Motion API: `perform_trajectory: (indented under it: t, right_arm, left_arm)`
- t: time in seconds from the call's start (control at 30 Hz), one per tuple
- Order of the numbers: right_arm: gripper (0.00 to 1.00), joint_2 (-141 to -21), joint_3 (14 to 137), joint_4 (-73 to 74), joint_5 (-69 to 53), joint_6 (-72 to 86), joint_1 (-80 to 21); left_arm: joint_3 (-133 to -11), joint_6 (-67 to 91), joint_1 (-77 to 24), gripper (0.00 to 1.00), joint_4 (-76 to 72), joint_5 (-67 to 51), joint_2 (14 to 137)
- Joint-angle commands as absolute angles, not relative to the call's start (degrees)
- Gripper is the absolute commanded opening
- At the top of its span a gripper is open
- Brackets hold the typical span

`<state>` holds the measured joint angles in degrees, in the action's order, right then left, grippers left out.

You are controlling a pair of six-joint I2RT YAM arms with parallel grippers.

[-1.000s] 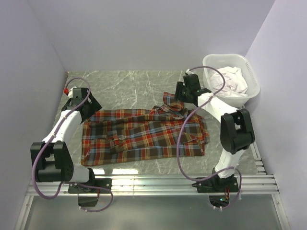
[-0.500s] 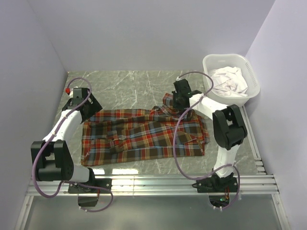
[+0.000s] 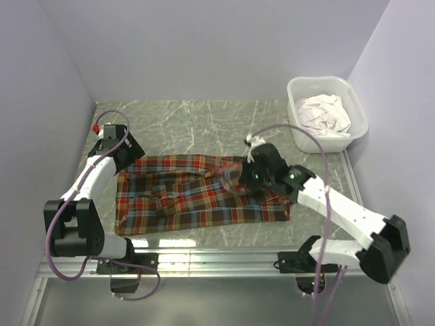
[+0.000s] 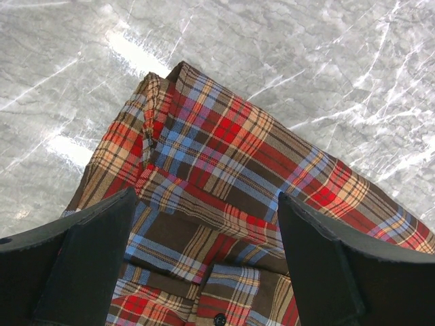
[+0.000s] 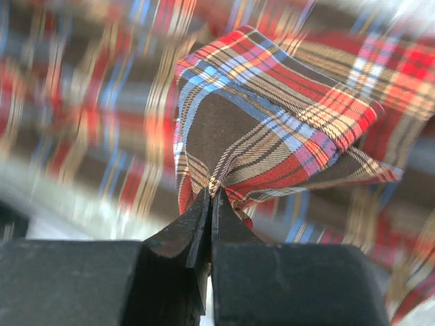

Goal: Fold and stack the long sleeve shirts
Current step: Fold the shirt

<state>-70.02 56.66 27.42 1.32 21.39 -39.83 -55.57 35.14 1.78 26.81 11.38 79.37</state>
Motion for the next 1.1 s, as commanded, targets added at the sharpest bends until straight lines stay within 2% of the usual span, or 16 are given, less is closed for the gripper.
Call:
perform_trajectory:
  t: [0.0, 0.13, 0.27, 0.3, 0.37, 0.4, 0.47, 0.5, 0.67, 0.8, 1.07]
  right_arm:
    - [0.00, -63.4, 51.8, 33.1, -4.6, 25.7, -44.3]
    - [0.01, -57.8, 48.9, 37.0, -10.7, 27.9, -48.5]
    - [0.04, -57.8, 48.3, 42.4, -19.7, 27.2, -51.8]
    - [0.11, -58.0, 48.3, 45.1, -20.6, 27.0, -52.3]
    - [0.30, -58.7, 48.3, 47.4, -20.1, 26.9, -52.9]
    - [0.47, -58.6, 48.4, 48.5, -16.3, 26.7, -52.9]
    - [0.60, -58.6, 49.7, 47.6, -11.5, 27.2, -52.6]
    - [0.62, -59.0, 50.7, 47.5, -7.5, 27.2, -52.3]
    - [0.63, -64.9, 57.5, 45.4, 4.2, 27.1, -45.4]
    - [0.59, -68.2, 55.7, 36.6, 4.7, 28.6, -29.6]
    - [0.55, -78.5, 49.5, 19.6, -1.8, 35.6, -15.7]
  left_arm:
    - [-57.1, 34.6, 1.6, 0.91, 26.1, 11.8, 77.8]
    - [-57.2, 34.7, 1.7, 0.90, 26.3, 12.0, 77.7]
    - [-57.1, 34.6, 1.7, 0.90, 26.3, 12.2, 77.6]
    - [-57.0, 34.7, 1.7, 0.91, 26.4, 12.5, 77.6]
    - [-56.9, 34.7, 1.7, 0.90, 26.3, 12.5, 77.4]
    - [-56.9, 34.7, 1.7, 0.90, 26.3, 12.4, 77.4]
    - [-56.8, 34.7, 1.6, 0.90, 26.3, 12.0, 77.8]
    - [-56.8, 34.6, 1.7, 0.91, 26.4, 11.9, 78.0]
    - [-57.7, 35.2, 1.7, 0.89, 28.6, 11.4, 80.9]
    - [-60.0, 36.6, 1.9, 0.86, 31.2, 12.1, 84.8]
    - [-60.2, 38.1, 4.7, 0.84, 29.4, 7.1, 87.1]
